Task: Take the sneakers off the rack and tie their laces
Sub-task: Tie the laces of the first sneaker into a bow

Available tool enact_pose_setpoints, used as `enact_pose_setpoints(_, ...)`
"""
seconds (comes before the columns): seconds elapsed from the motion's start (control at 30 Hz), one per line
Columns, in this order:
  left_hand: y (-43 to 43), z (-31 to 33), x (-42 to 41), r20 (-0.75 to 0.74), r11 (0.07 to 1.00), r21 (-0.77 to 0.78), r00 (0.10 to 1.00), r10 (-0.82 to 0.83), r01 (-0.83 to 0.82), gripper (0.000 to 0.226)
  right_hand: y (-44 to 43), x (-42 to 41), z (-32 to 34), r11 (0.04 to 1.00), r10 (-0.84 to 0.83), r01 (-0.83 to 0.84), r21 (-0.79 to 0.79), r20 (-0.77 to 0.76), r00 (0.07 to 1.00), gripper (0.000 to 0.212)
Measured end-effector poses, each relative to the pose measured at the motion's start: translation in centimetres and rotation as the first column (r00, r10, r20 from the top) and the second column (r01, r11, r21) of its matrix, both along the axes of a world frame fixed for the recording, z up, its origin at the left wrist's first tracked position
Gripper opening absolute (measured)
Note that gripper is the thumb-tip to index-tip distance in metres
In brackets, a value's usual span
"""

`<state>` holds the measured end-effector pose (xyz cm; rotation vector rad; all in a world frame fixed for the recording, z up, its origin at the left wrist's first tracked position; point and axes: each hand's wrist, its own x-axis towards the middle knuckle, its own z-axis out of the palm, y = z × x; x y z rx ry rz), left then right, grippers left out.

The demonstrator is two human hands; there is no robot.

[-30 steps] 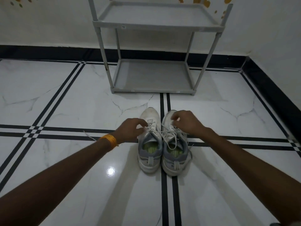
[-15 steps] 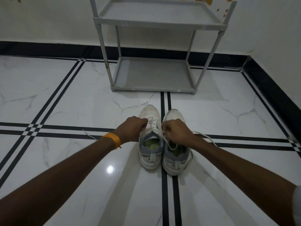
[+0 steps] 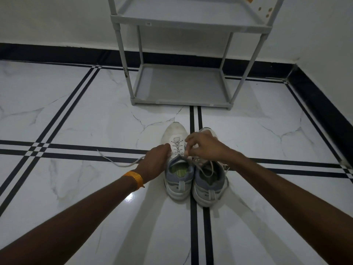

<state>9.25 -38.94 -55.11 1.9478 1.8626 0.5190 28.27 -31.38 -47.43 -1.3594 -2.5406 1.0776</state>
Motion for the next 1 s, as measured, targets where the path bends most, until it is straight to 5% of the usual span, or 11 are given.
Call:
enact_pose_setpoints(0.13,0.1,0.1,0.2,0.052,1.0,-0.005,0.999,0.006,-0.006,0.017,-0.8,-1.3,-0.3,0.87,-0.213,0.028,-0.493,-0.323,0.922,0.02)
enact_pose_setpoints(0.3,0.0,-0.4,0.0,0.067,0.999,0.031,0.998,-0.012,0.01,0.017,-1.2,-2.1,-2.5,0.691,-0.534,0.094,-0.717,-0.418,0.735,0.022)
enact_pose_setpoints(0.53,0.0,-0.7,0.0,0.119,0.998,0.059,0.993,-0.018,0.011,0.012,-1.3,-2.5,-3.8,0.684,-0.647,0.181,-0.706,-0.473,0.598,0.022)
enact_pose_setpoints(0.73,0.4,-0.9,-0.9,0.086,0.996,0.087,0.996,0.022,-0.029,0.018,-1.1,-3.0,-4.2,0.734,-0.604,0.211,-0.645,-0.48,0.636,0.023)
enact_pose_setpoints(0.87,1.1,0.6,-2.5,-0.035,0.997,-0.013,0.996,0.076,-0.077,0.046,-1.0,-2.6,-4.1,0.734,-0.589,0.191,-0.652,-0.47,0.657,0.028)
enact_pose_setpoints(0.93,1.6,2.3,-3.0,0.163,0.987,-0.092,0.976,0.147,-0.133,0.051,-1.0,-2.7,-3.9,0.729,-0.596,0.189,-0.658,-0.474,0.648,0.028)
enact_pose_setpoints(1.0,2.0,3.9,-2.6,0.585,0.946,-0.304,0.761,0.281,-0.115,0.048,-1.1,-2.8,-3.8,0.725,-0.614,0.213,-0.655,-0.474,0.631,0.027)
